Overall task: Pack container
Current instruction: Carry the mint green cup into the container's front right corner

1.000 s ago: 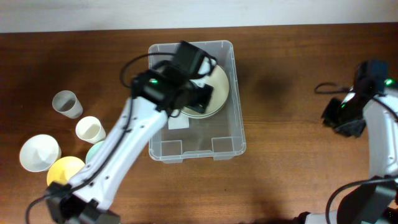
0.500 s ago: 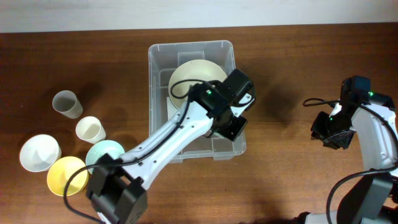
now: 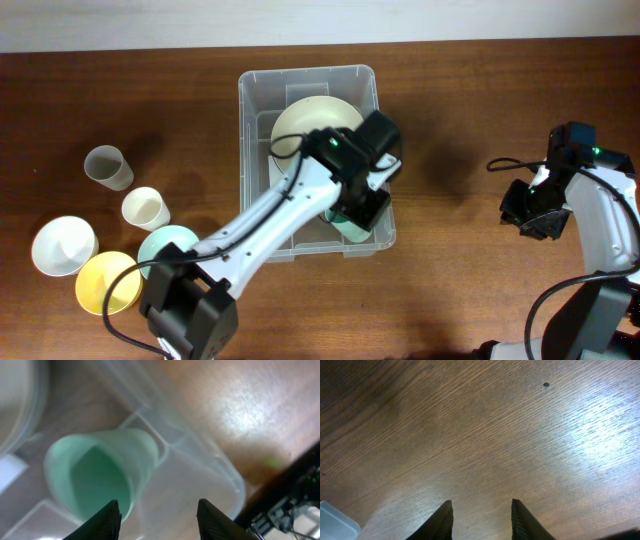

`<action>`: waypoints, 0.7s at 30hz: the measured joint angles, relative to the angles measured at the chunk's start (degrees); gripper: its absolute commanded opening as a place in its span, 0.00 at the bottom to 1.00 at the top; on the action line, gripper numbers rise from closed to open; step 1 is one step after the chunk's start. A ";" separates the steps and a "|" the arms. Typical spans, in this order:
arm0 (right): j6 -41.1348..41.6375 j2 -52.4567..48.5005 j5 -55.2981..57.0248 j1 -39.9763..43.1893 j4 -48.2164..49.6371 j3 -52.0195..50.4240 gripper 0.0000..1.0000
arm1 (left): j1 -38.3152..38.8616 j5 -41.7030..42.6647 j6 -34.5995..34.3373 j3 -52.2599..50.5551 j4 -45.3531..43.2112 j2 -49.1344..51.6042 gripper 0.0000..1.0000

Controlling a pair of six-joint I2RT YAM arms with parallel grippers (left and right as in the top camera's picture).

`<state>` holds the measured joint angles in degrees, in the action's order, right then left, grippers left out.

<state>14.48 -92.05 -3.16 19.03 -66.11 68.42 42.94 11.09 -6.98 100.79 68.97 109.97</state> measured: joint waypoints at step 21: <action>-0.33 0.02 0.02 0.00 0.39 -0.04 0.34 | -21.70 -2.56 1.66 9.77 6.84 -9.18 0.70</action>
<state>14.15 -92.03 -3.14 19.03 -65.71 68.38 21.23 8.54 -5.32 110.56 75.81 100.79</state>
